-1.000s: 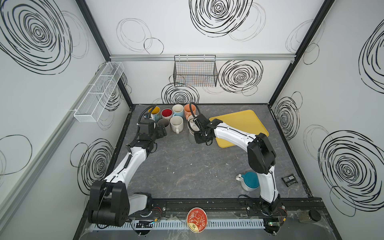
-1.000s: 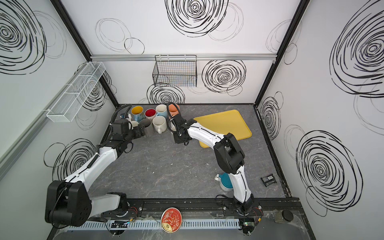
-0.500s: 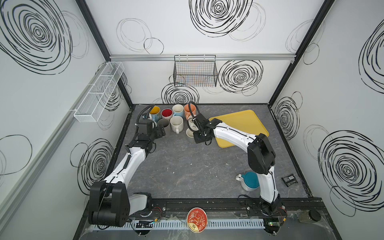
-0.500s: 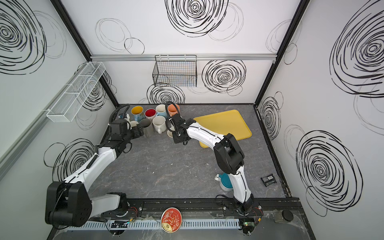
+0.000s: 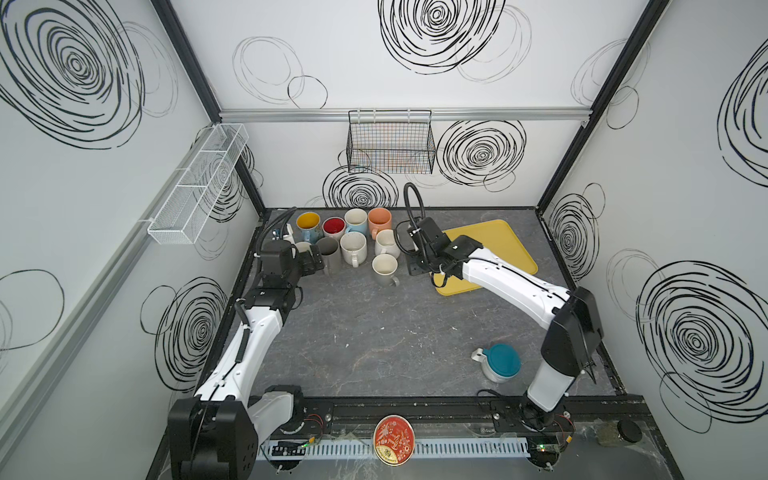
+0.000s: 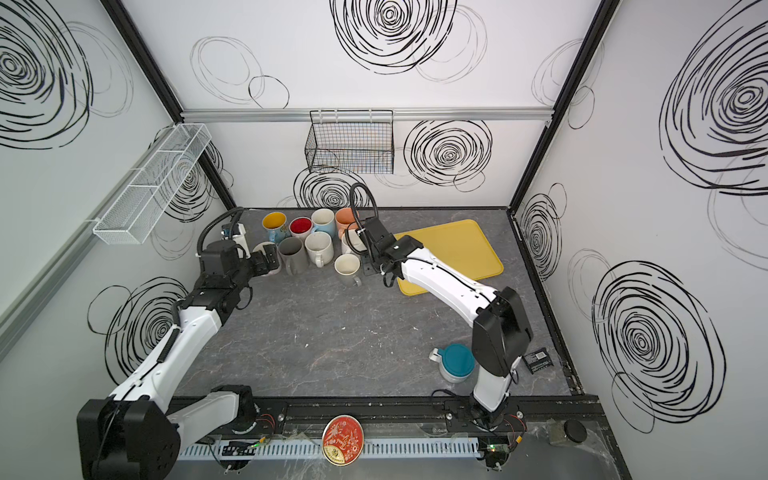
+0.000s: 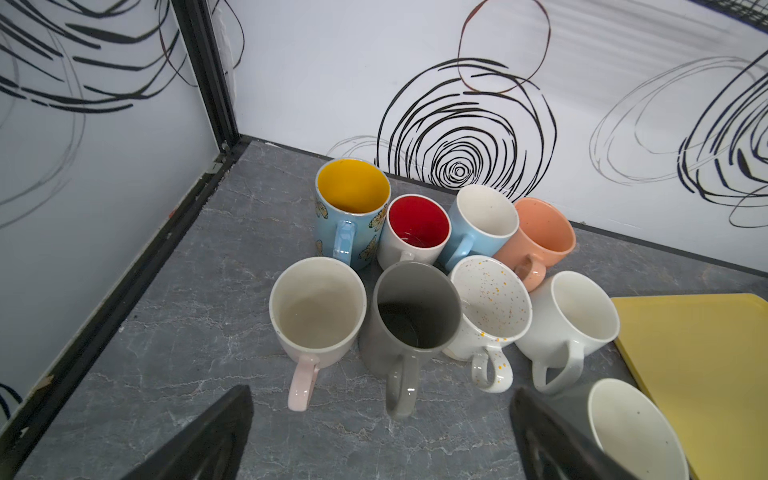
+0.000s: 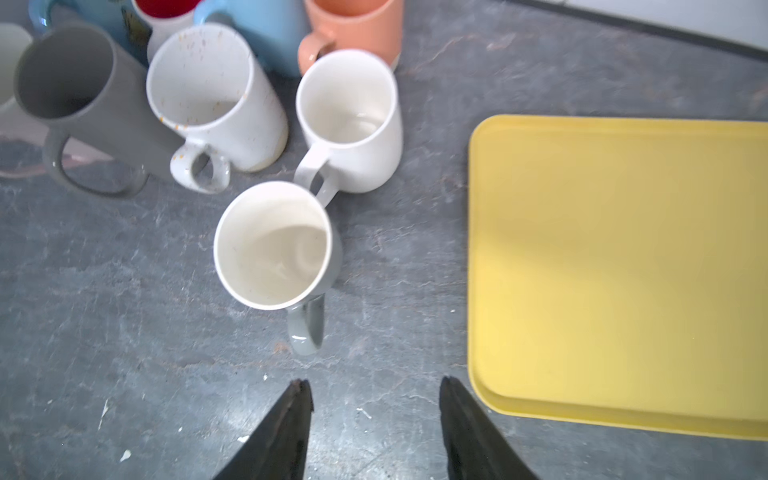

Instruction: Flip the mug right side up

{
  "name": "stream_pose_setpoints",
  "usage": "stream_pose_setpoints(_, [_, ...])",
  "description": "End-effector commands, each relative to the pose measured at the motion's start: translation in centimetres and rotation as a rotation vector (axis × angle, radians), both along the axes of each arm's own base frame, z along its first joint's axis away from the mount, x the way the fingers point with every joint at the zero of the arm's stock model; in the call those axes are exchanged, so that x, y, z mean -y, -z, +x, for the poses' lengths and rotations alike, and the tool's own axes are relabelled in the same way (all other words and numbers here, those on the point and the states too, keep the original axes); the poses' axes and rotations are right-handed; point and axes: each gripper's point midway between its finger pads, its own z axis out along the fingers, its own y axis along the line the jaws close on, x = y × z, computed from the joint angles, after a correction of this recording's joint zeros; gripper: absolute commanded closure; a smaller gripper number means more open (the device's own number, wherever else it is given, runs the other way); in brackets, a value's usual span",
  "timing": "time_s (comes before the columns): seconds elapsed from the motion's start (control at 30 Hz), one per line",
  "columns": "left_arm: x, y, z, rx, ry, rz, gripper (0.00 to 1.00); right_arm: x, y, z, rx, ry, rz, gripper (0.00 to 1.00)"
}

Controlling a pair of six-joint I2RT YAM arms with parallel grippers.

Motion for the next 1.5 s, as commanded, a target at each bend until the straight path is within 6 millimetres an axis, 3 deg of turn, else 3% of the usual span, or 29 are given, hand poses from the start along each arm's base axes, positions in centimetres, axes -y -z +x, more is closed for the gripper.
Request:
stream_pose_setpoints(0.0, [0.2, -0.8, -0.7, 0.034, 0.038, 0.054, 0.01, 4.4, -3.8, 1.4, 0.164, 0.093, 0.015, 0.42])
stream_pose_setpoints(0.1, [0.8, -1.0, -1.4, 0.045, 0.057, 0.091, 0.01, 8.7, -6.9, 1.1, 0.314, 0.176, 0.102, 0.37])
stream_pose_setpoints(0.23, [1.8, -0.4, -2.4, 0.050, 0.091, 0.148, 0.01, 15.2, -9.5, -0.7, 0.523, 0.294, 0.210, 0.16])
stream_pose_setpoints(0.37, [2.2, 0.6, -3.0, 0.093, 0.105, 0.153, 0.01, 21.7, -9.1, -2.5, 0.651, 0.429, 0.249, 0.01])
stream_pose_setpoints(0.53, [1.2, 1.6, -3.9, 0.172, 0.034, 0.164, 0.01, 26.1, -6.8, -4.0, 0.766, 0.510, 0.185, 0.00])
stream_pose_setpoints(0.8, [0.4, 3.1, -5.9, 0.358, -0.016, 0.244, 0.01, 29.1, 0.1, -3.8, 0.689, 0.579, 0.051, 0.00])
stream_pose_setpoints(1.07, [-0.4, 7.0, -5.2, 0.311, -0.068, 0.254, 0.01, 32.3, 5.2, -2.7, 0.567, 0.638, 0.021, 0.00])
stream_pose_setpoints(1.2, [0.0, 7.8, -3.3, 0.269, -0.054, 0.258, 0.01, 32.6, 6.5, -2.1, 0.560, 0.644, 0.095, 0.00])
stream_pose_setpoints(1.4, [-0.1, 6.7, -0.9, 0.357, -0.068, 0.271, 0.01, 33.1, 6.6, -1.7, 0.634, 0.637, 0.114, 0.00])
stream_pose_setpoints(1.47, [-0.5, 7.8, 0.1, 0.318, -0.070, 0.262, 0.01, 33.3, 6.9, -1.4, 0.637, 0.638, 0.115, 0.00])
